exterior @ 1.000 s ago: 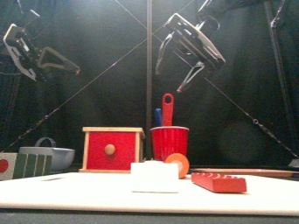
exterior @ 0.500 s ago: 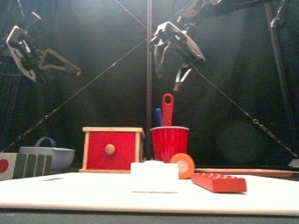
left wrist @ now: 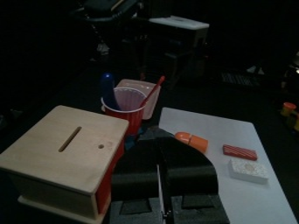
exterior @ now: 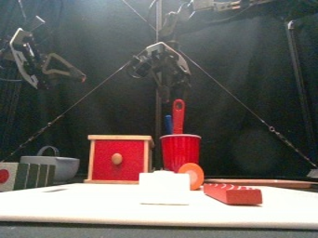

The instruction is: Grab knife handle

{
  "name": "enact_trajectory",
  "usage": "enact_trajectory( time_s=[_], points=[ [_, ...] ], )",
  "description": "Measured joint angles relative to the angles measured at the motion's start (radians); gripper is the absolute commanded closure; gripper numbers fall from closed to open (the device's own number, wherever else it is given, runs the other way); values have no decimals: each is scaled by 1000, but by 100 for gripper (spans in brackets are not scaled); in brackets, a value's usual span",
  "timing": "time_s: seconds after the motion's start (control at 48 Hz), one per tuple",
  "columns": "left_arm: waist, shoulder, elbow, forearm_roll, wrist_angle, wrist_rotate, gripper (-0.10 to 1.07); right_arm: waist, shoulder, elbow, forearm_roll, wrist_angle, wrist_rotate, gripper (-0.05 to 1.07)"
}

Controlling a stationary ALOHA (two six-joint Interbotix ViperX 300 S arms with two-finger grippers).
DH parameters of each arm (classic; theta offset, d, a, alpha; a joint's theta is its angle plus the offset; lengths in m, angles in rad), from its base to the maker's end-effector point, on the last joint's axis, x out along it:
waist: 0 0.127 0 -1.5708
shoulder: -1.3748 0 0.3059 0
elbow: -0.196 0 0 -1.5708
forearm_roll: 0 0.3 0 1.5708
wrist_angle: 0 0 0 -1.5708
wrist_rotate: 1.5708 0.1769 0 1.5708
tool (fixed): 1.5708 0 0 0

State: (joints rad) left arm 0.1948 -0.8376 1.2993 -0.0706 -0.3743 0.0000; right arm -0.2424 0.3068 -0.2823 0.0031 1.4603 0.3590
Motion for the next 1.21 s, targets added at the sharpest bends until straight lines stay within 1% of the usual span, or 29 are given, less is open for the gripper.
enact_trajectory(
  time_s=[0.125, 0.438, 0.625, 0.979, 1.208],
  points=[
    [0, -2, 2, -2, 0, 2, 98, 0, 28, -21, -18, 52, -14, 6],
    [0, 0, 6, -2, 2, 0, 98, 0, 71, -23, -26, 81, -48, 12],
    [2, -2, 6, -2, 2, 0, 98, 2, 89, -23, -31, 83, -55, 21],
    [2, -2, 15, -2, 2, 0, 98, 2, 95, -23, -34, 84, -58, 41],
    [2, -2, 17, -2, 2, 0, 98, -6, 94, -29, -38, 97, -57, 58]
  ],
)
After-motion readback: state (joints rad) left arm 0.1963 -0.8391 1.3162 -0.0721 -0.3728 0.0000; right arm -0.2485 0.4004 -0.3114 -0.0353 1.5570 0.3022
